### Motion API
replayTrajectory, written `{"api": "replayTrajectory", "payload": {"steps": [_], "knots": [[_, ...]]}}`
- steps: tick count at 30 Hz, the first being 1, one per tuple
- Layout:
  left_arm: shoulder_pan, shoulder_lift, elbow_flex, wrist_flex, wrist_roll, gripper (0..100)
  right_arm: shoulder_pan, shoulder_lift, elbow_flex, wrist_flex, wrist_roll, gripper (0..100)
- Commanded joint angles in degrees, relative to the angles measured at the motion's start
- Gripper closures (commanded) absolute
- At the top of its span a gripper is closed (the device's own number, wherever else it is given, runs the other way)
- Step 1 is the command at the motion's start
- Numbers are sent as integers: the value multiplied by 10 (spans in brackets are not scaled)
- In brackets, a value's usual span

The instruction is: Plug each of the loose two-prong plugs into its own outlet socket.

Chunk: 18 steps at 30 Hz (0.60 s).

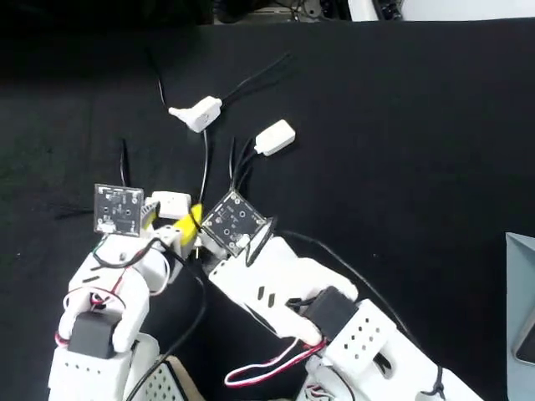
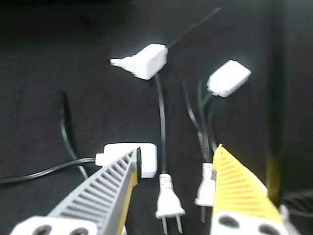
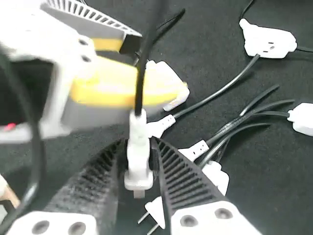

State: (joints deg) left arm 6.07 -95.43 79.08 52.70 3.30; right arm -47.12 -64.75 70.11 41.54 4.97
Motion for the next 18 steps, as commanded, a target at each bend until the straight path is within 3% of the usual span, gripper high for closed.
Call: {"api": "replayTrajectory", "payload": {"steps": [1,10,13,18], "knots": [[51,-4,-100,75,3,755,-5,15,1,-24,-4,987],[80,-4,-106,107,-58,755,17,18,4,-22,-4,987],[29,-4,-109,105,-56,755,41,19,4,-22,-4,987],[-123,3,-110,105,-60,749,71,22,5,-21,-47,987]]}}
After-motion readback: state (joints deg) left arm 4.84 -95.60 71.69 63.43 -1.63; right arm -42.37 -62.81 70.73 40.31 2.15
